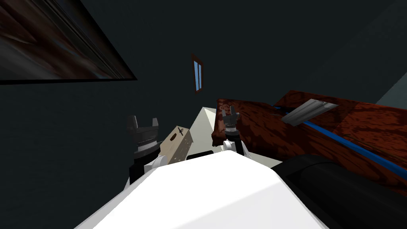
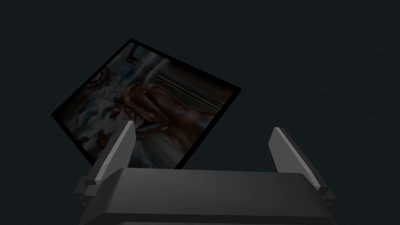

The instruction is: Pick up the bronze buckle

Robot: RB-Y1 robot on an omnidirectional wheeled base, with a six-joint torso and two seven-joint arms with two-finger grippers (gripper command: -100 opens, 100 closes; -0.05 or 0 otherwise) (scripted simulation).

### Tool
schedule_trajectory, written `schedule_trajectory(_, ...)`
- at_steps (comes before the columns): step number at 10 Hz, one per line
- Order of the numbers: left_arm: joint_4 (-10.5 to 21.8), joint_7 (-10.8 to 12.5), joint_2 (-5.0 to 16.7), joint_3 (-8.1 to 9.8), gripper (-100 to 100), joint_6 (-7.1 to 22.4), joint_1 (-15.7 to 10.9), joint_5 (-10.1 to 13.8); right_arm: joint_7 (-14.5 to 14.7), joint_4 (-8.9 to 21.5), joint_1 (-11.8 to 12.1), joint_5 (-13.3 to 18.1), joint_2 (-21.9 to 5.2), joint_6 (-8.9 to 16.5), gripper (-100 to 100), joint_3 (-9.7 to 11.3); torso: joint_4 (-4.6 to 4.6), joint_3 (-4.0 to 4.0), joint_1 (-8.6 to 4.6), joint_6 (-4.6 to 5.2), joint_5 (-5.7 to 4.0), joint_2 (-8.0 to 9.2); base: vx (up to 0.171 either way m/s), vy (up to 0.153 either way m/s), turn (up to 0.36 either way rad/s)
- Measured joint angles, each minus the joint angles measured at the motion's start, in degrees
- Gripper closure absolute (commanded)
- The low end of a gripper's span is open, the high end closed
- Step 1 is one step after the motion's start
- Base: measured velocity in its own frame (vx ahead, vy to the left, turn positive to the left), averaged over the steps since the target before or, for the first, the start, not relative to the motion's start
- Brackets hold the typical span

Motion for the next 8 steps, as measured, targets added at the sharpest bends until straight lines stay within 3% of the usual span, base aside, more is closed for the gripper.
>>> schedule_trajectory(4, 3.6, 2.3, 4.6, 1.27, -100, 5.9, -1.4, 2.3, 0.0, 0.0, 0.0, 0.0, 0.0, 0.0, 0, 0.0, -0.04, -0.09, 0.0, 0.0, 0.0, -0.15, 0.033, -0.005, -0.023)
schedule_trajectory(8, 7.4, 3.9, 6.0, 2.09, -100, 10.4, -3.6, 3.8, 0.0, 0.0, 0.0, 0.0, 0.0, 0.0, 0, 0.0, -0.03, -0.06, 0.01, 0.0, 0.0, -0.11, 0.024, -0.002, -0.019)
